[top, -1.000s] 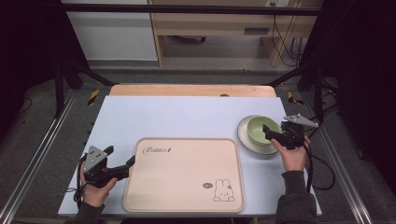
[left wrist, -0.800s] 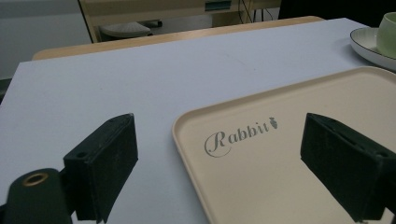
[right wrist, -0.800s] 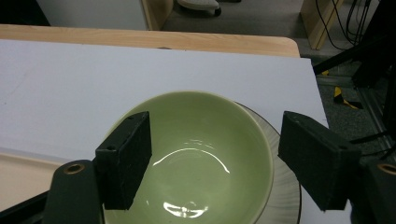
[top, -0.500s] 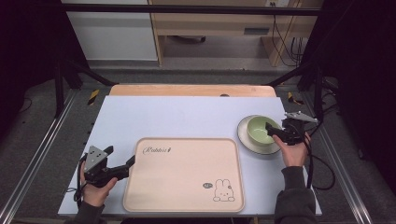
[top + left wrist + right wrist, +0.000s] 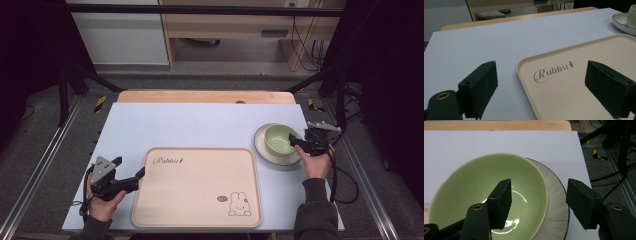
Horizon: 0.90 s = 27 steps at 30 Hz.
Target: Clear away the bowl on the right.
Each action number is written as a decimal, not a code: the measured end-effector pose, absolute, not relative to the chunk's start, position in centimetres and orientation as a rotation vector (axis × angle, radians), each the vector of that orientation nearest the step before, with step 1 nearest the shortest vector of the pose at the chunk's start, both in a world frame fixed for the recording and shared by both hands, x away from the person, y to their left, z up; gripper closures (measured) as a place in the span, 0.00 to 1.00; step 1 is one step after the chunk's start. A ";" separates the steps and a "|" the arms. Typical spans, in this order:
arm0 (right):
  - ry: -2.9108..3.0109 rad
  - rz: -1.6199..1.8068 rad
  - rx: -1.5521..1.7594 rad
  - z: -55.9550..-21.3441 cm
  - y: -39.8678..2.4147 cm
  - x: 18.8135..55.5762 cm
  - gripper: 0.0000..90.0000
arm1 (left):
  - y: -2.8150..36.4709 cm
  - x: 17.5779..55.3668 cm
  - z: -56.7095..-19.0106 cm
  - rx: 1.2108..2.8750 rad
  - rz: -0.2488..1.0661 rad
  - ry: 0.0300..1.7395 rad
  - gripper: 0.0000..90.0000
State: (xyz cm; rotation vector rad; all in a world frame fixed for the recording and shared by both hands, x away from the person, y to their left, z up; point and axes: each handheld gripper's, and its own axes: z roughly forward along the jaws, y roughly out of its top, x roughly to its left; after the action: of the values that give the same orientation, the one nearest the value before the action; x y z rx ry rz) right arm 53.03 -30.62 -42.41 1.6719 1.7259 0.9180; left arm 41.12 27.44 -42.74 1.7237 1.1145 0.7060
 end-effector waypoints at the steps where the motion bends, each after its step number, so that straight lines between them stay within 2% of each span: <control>1: 1.732 0.912 1.671 -42.5 -30.7 53.1 0.44 | 27.4 41.1 -42.8 1.724 0.705 1.114 0.12; 27: 1.821 0.854 1.819 -44.2 -31.1 54.4 0.73 | 27.4 41.4 -43.2 1.736 0.700 1.126 0.12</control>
State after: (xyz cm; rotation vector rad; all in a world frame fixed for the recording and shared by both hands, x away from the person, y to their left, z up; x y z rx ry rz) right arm 54.39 -31.15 -44.23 1.8189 1.8212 0.8542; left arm 41.42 27.40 -43.16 1.7364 1.1257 0.6999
